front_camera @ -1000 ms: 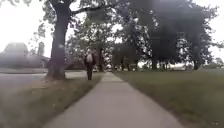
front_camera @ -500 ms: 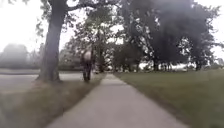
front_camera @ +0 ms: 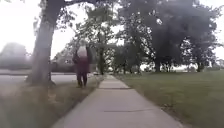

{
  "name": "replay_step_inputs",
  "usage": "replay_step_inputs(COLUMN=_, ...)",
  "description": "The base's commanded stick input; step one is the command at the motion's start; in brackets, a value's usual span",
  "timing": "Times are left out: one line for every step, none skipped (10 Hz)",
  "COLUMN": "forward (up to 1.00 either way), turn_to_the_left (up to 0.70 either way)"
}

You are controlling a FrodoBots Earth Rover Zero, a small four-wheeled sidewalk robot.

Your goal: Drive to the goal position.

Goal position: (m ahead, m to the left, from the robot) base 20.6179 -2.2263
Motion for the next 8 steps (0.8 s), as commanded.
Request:
replay_step_inputs(forward=1.00, turn_to_the_left=0.00)
replay_step_inputs(forward=1.00, turn_to_the_left=0.00)
replay_step_inputs(forward=1.00, turn_to_the_left=-0.03)
replay_step_inputs(forward=1.00, turn_to_the_left=-0.31)
replay_step_inputs(forward=1.00, turn_to_the_left=-0.21)
replay_step_inputs(forward=1.00, turn_to_the_left=-0.07)
replay_step_inputs(forward=1.00, turn_to_the_left=0.00)
replay_step_inputs(forward=1.00, turn_to_the_left=0.00)
